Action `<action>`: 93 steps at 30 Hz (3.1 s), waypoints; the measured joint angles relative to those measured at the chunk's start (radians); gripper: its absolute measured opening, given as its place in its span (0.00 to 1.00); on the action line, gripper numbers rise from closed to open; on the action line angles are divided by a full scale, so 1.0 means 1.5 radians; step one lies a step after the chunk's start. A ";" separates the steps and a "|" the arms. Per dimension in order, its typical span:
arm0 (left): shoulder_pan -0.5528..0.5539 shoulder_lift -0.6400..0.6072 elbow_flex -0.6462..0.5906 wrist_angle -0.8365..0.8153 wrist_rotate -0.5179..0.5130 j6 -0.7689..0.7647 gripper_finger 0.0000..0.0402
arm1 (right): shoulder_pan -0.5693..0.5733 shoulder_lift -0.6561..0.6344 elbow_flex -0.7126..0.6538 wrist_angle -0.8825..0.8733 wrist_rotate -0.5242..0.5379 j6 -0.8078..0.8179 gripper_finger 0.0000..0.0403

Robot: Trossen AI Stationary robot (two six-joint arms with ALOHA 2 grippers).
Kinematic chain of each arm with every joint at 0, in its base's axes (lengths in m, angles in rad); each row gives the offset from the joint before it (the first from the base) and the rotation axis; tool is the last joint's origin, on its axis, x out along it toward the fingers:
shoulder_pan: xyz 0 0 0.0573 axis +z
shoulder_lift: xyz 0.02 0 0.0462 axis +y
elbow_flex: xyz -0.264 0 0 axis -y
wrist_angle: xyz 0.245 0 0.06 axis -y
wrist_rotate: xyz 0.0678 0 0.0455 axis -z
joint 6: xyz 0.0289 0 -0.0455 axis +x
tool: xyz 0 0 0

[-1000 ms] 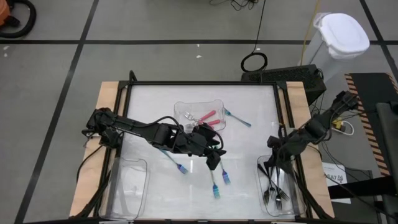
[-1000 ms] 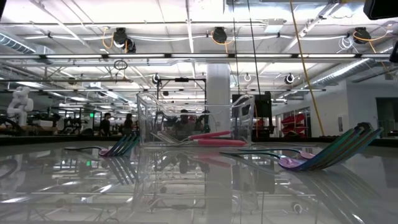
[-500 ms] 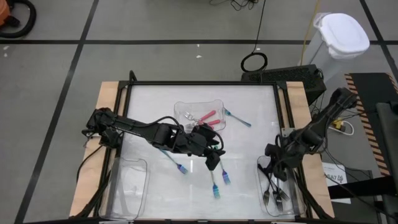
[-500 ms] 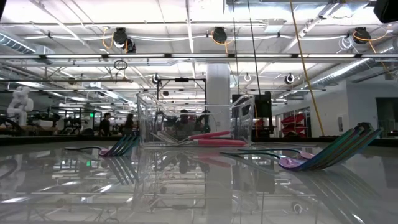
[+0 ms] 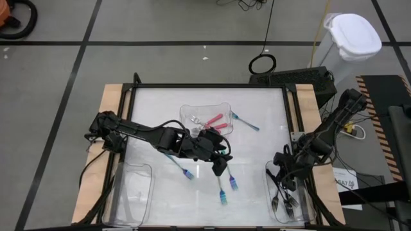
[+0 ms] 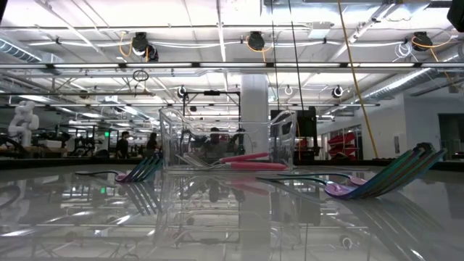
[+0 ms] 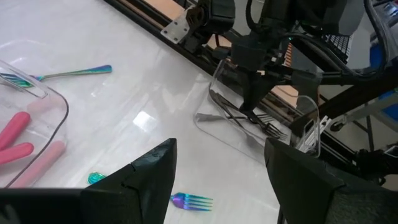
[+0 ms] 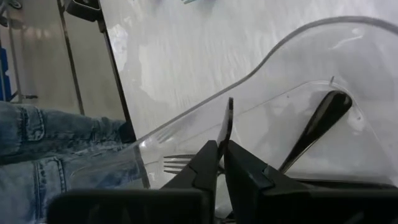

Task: Sort silverware by color (type)
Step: Put the black fork into the right transparent bin, then put the blue fork into the left transparent bin

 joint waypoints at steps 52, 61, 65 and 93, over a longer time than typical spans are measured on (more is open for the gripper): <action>0.016 0.000 0.000 -0.129 0.015 -0.041 0.60 | 0.001 -0.001 0.160 -0.102 -0.053 0.157 0.41; 0.016 0.000 0.000 -0.156 0.014 -0.124 0.60 | 0.001 0.000 0.160 -0.100 -0.055 0.158 0.41; 0.014 0.000 0.000 -0.155 0.014 -0.163 0.60 | 0.001 0.000 0.160 -0.088 -0.055 0.158 0.41; -0.053 0.014 0.000 -0.115 -0.053 -0.555 0.60 | -0.018 -0.002 0.352 -0.236 -0.063 -0.030 0.41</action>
